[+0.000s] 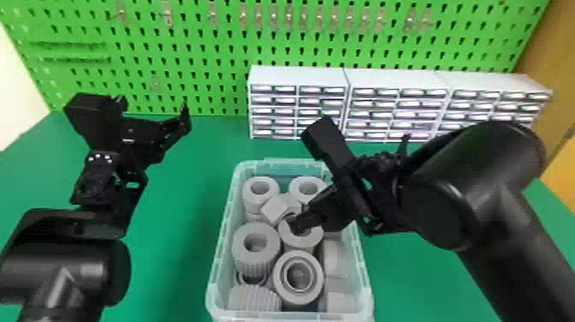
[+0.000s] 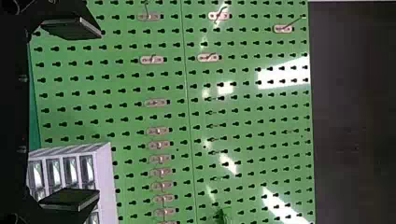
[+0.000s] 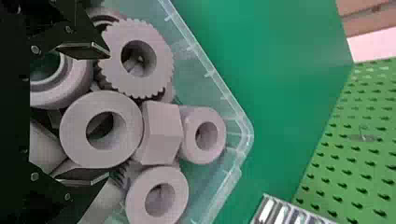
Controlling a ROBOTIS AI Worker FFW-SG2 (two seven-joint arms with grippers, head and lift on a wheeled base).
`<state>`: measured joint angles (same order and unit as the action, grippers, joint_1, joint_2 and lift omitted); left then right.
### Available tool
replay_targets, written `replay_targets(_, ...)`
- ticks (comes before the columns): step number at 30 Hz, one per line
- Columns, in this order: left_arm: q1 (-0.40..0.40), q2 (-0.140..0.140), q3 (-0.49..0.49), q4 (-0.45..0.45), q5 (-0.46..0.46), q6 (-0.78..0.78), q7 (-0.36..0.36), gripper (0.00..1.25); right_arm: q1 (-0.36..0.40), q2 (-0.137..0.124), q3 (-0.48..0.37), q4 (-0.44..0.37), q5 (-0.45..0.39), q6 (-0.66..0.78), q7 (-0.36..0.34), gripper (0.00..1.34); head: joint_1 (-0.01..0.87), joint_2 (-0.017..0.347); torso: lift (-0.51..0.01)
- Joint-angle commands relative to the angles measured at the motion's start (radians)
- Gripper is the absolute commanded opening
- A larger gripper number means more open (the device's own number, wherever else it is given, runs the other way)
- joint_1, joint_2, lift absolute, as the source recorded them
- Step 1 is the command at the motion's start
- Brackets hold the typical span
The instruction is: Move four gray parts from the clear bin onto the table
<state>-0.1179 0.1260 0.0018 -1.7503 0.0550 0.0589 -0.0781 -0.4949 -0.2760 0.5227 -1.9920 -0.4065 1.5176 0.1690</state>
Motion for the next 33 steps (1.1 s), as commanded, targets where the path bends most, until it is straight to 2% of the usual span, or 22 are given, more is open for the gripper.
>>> replay_targets(1,-0.003,0.000,0.000,0.000,-0.001,0.001,0.000,1.16,-0.039,-0.008,0.051,0.025,0.003,0.009,0.024,0.96,0.686,0.026,-0.050)
replay_targets(5,-0.002,0.000,-0.002,0.000,-0.001,0.001,0.000,1.16,-0.047,-0.006,0.062,0.036,0.035,0.007,0.073,0.96,0.686,0.026,-0.050)
replay_targets(10,0.001,0.000,0.001,0.000,-0.001,0.001,0.000,1.16,-0.056,0.000,0.089,0.042,0.160,0.007,0.193,0.96,0.686,0.026,-0.050)
replay_targets(13,-0.002,0.000,0.001,0.000,-0.001,0.001,0.001,1.16,-0.057,0.003,0.092,0.047,0.196,0.006,0.231,0.96,0.686,0.026,-0.050)
replay_targets(33,0.000,0.000,0.000,0.002,0.000,0.002,0.001,1.16,-0.056,0.004,0.105,0.058,0.272,0.006,0.305,0.96,0.686,0.026,-0.050)
